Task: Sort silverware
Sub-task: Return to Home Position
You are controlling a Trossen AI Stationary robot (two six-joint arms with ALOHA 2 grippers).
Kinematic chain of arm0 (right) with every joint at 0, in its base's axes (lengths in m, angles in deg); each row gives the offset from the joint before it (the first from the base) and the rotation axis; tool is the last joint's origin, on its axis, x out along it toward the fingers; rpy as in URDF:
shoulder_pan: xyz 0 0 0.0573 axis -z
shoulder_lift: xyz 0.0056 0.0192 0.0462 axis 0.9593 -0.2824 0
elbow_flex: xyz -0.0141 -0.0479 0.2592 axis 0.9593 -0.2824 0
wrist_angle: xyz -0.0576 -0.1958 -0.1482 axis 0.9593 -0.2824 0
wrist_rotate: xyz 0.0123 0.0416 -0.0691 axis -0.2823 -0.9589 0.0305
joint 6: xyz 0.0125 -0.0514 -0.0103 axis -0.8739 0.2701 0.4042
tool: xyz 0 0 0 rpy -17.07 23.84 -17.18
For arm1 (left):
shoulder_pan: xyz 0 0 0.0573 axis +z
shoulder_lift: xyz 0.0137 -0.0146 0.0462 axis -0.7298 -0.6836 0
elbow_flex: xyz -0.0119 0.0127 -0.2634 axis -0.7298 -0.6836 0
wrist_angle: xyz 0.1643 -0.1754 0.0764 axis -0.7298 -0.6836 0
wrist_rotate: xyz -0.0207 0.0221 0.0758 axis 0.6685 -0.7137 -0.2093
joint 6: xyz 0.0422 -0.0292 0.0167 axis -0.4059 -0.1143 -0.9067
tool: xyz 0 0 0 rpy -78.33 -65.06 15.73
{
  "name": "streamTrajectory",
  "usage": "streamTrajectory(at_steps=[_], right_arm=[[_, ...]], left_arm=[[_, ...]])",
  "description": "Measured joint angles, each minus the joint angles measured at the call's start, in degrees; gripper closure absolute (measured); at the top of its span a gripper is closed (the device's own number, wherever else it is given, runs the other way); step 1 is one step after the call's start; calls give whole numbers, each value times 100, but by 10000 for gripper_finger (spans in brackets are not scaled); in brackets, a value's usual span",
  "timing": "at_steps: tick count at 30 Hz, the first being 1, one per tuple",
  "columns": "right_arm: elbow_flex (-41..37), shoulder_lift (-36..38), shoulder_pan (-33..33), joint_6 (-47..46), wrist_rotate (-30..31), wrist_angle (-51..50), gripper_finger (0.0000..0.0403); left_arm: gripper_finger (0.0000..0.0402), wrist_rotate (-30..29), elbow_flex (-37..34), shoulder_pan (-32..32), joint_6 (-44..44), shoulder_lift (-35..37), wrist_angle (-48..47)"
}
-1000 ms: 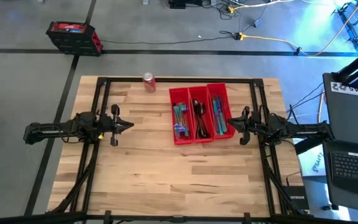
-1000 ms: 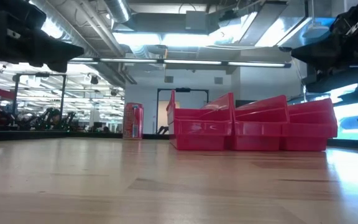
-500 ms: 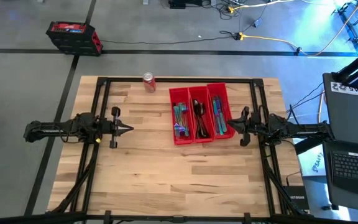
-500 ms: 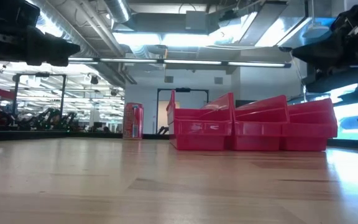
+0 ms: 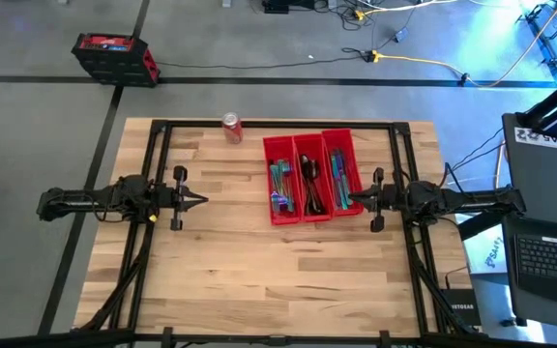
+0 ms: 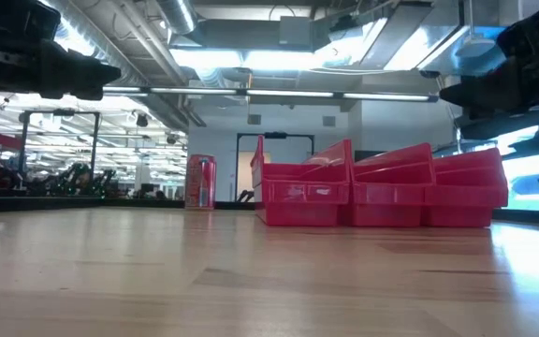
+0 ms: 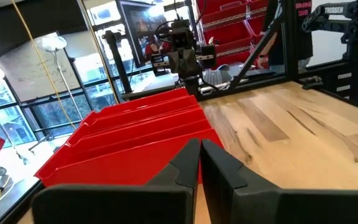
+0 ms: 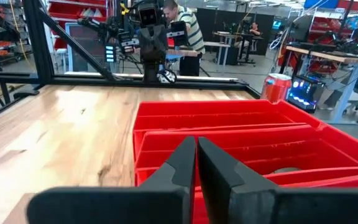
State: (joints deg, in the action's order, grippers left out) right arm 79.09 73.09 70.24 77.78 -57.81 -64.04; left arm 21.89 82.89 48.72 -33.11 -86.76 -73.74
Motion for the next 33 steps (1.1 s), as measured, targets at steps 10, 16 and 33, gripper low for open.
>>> streamTrajectory(at_steps=[10, 16, 33], right_arm=[[0, 33, 0, -411, -732, 167, 402], [2, 292, 0, -528, -1142, 109, 402], [2, 433, 0, -413, -1204, -103, 402]], left_arm=[[402, -9, 0, 0, 68, -1, -2], [402, -11, 0, 0, 110, 0, -3], [402, -11, 0, 0, 94, -1, -4]])
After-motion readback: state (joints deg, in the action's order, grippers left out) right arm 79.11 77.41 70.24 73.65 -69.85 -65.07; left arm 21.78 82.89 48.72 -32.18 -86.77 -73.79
